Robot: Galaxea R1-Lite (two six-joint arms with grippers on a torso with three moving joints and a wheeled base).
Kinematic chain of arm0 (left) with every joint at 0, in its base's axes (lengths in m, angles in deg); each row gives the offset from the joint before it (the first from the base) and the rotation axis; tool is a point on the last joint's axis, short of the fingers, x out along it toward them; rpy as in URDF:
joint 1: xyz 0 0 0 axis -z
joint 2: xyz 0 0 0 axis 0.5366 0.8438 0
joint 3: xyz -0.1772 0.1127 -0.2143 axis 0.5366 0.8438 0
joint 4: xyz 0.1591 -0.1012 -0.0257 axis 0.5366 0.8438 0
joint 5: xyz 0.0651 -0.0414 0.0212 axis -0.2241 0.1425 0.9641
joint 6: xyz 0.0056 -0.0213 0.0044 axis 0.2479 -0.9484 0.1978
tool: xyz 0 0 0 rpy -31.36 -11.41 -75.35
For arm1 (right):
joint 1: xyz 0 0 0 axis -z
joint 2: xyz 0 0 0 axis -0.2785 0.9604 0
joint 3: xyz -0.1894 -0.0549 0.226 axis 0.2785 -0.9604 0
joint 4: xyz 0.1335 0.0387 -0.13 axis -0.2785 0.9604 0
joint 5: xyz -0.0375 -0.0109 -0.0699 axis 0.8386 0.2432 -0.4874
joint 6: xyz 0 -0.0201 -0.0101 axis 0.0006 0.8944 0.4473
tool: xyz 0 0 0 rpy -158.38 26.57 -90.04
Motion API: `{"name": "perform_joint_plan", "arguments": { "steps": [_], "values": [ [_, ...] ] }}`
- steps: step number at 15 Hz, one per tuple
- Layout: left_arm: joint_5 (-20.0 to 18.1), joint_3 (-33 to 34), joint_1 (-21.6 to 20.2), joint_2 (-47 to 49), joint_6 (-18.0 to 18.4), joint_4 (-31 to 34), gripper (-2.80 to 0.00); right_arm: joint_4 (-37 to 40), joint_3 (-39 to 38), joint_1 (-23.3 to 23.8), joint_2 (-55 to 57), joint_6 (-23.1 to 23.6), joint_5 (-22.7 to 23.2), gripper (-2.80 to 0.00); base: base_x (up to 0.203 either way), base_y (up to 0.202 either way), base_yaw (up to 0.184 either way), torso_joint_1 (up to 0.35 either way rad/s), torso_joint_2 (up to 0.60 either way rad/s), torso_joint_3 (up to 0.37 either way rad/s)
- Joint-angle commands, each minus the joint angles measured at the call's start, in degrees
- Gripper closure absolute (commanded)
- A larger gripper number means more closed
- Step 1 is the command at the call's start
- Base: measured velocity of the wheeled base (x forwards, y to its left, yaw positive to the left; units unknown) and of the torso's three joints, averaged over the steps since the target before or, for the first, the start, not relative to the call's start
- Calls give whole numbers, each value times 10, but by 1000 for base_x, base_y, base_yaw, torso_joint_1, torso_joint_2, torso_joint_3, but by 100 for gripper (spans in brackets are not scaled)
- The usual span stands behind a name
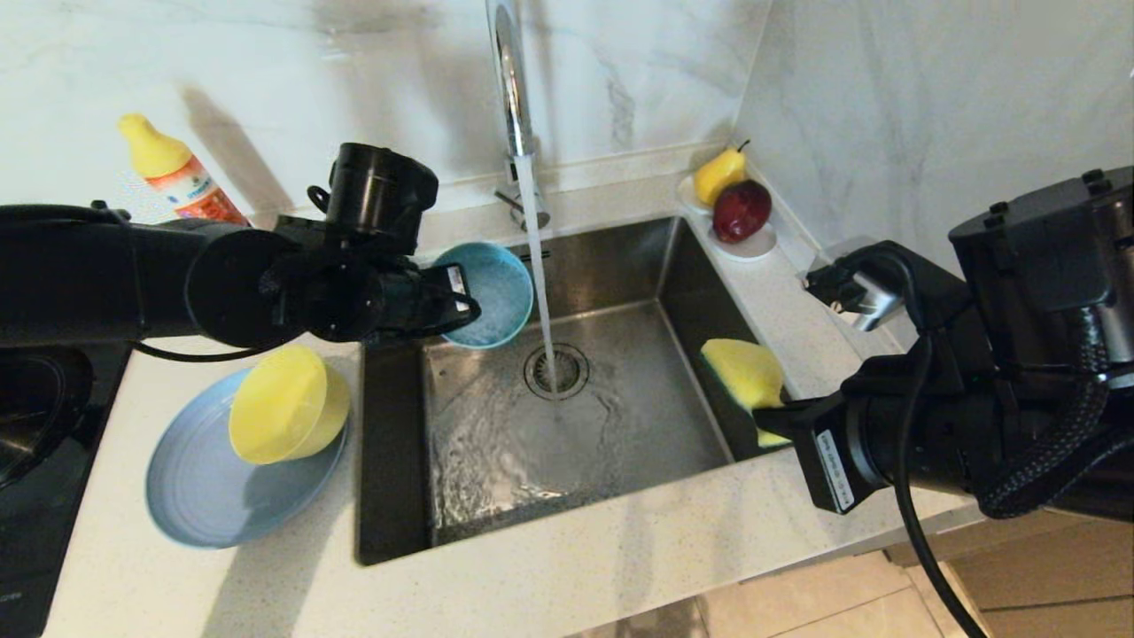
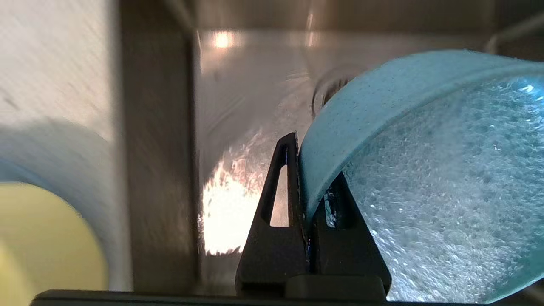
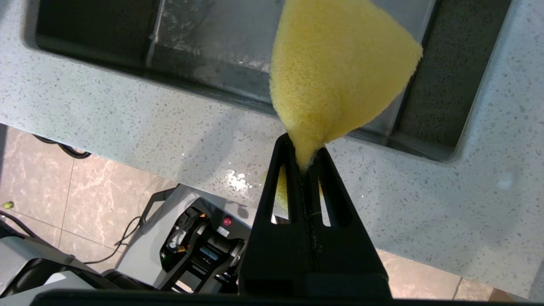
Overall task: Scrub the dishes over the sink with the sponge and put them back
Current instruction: Wash the bowl
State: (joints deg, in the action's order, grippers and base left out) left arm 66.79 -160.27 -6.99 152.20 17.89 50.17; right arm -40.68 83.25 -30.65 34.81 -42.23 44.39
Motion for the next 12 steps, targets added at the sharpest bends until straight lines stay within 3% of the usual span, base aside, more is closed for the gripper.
{"name": "perform_joint_plan", "arguments": {
  "steps": [1,5,12],
  "values": [
    [6,59,0,-54,28,-91,0,1,-7,0,0,-1,-1,0,0,0,0,0,0,0],
    [7,177,0,-92,125,-343,0,1,-8,5,1,-1,-1,0,0,0,0,0,0,0],
    [-7,221,1,-122,162,-487,0,1,-11,7,3,-1,0,0,0,0,0,0,0,0]
  ]
}}
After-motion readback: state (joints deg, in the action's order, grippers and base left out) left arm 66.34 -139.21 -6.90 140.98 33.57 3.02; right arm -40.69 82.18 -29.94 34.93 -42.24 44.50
